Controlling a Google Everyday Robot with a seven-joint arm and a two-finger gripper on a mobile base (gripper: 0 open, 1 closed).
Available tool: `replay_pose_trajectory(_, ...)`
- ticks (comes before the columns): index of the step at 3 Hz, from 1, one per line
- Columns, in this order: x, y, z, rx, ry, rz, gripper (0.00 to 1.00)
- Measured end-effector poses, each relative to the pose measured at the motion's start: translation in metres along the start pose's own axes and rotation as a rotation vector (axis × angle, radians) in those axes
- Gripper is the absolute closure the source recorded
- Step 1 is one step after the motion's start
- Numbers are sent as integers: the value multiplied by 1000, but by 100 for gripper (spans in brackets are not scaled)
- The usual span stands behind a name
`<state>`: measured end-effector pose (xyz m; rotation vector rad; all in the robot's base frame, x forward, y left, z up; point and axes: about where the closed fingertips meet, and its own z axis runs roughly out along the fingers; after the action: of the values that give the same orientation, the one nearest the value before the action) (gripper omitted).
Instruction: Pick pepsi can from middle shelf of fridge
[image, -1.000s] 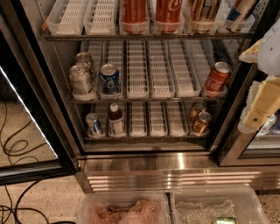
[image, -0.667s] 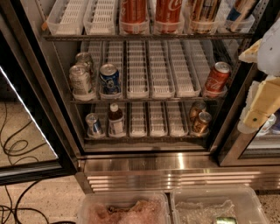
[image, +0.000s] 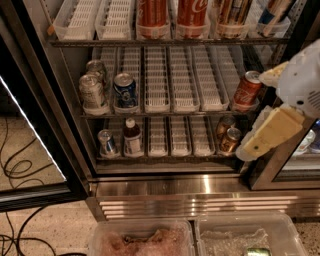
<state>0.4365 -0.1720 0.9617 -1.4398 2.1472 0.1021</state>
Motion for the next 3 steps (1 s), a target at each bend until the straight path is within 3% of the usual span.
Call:
replay_pose_trajectory(1, -37, 20, 28, 23, -130, 53, 0)
replay_pose_trajectory(2, -48, 6, 28, 82, -171, 54, 0)
replay_pose_trajectory(3, -48, 6, 28, 82, -171, 54, 0)
